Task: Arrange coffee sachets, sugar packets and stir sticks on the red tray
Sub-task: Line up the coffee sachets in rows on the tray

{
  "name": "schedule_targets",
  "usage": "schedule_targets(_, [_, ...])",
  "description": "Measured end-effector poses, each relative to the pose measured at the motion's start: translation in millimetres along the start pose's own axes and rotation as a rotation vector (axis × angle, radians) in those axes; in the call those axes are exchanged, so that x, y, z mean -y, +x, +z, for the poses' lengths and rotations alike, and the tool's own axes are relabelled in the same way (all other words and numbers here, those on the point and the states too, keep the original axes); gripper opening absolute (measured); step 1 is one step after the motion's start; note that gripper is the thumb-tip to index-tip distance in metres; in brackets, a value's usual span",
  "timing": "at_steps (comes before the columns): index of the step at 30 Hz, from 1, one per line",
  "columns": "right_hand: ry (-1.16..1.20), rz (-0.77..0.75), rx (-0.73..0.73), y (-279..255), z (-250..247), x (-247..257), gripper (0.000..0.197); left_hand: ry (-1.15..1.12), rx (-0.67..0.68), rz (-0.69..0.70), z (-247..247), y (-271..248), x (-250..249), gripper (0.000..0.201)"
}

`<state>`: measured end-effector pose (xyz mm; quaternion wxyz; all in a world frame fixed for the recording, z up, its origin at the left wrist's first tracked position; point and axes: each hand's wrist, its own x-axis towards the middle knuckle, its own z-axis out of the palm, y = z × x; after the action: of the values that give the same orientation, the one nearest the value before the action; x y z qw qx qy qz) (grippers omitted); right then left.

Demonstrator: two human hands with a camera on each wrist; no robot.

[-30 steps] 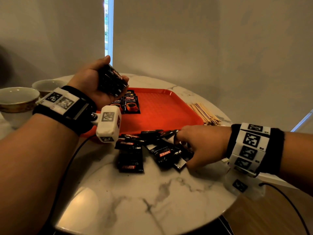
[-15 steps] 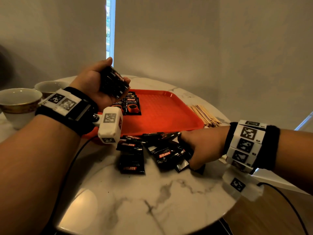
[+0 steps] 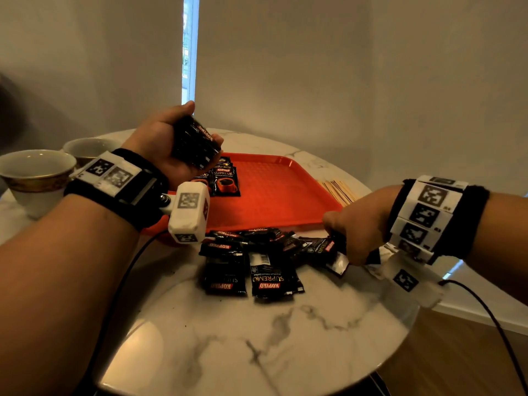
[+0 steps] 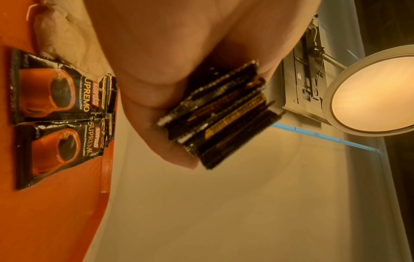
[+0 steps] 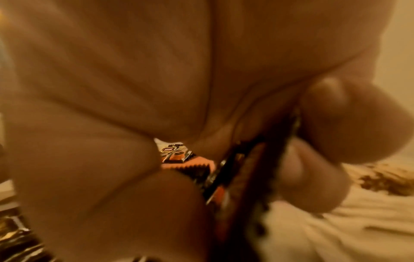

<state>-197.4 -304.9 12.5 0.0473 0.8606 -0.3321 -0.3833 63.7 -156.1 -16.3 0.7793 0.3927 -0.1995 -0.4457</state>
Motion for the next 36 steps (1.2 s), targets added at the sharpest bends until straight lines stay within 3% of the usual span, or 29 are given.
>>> schedule_targets(6, [-0.164,0.127,-0.099,4.6,-6.7,-2.4,0.053,-0.009,-0.007,-0.014,4.1,-3.1,0.7,0.029])
schedule_targets(10, [-0.056,0.143,-0.25,3.8,-16.6,-10.3,0.055,-0.008,-0.01,-0.026,5.5,-4.6,0.2,0.03])
schedule_targets(14, [0.32,0.033,-0.515,0.1,-37.3,-18.3,0.049,0.026,-0.01,-0.046,8.3,-9.8,-0.1,0.03])
schedule_targets(17, [0.853,-0.156,-0.625,-2.2,-49.5,-5.6,0.043,0.042,0.02,-0.055,11.6,-13.4,2.5,0.029])
schedule_targets(20, [1.217,-0.364,-0.637,-6.8,-59.0,21.2,0.035,0.078,0.05,-0.033,19.2,-16.9,7.2,0.025])
schedule_targets(22, [1.331,-0.486,-0.621,-7.5,-65.6,39.8,0.017,0.088,0.082,-0.031,25.8,-21.0,9.7,0.024])
schedule_targets(25, [1.409,-0.639,-0.533,-2.5,-74.6,63.4,0.007,0.106,0.191,-0.041,30.8,-26.4,12.3,0.041])
schedule_targets(27, [1.458,-0.648,-0.507,4.6,-78.8,72.7,0.009,0.152,0.235,-0.035,32.4,-28.8,13.1,0.044])
schedule_targets(29, [1.485,-0.639,-0.509,11.4,-81.6,80.2,0.006,0.172,0.265,-0.021,32.5,-29.6,12.1,0.035])
schedule_targets(36, [1.329,-0.597,-0.62,18.4,-84.8,87.1,0.013,0.101,0.258,-0.008,26.5,-26.5,7.1,0.04])
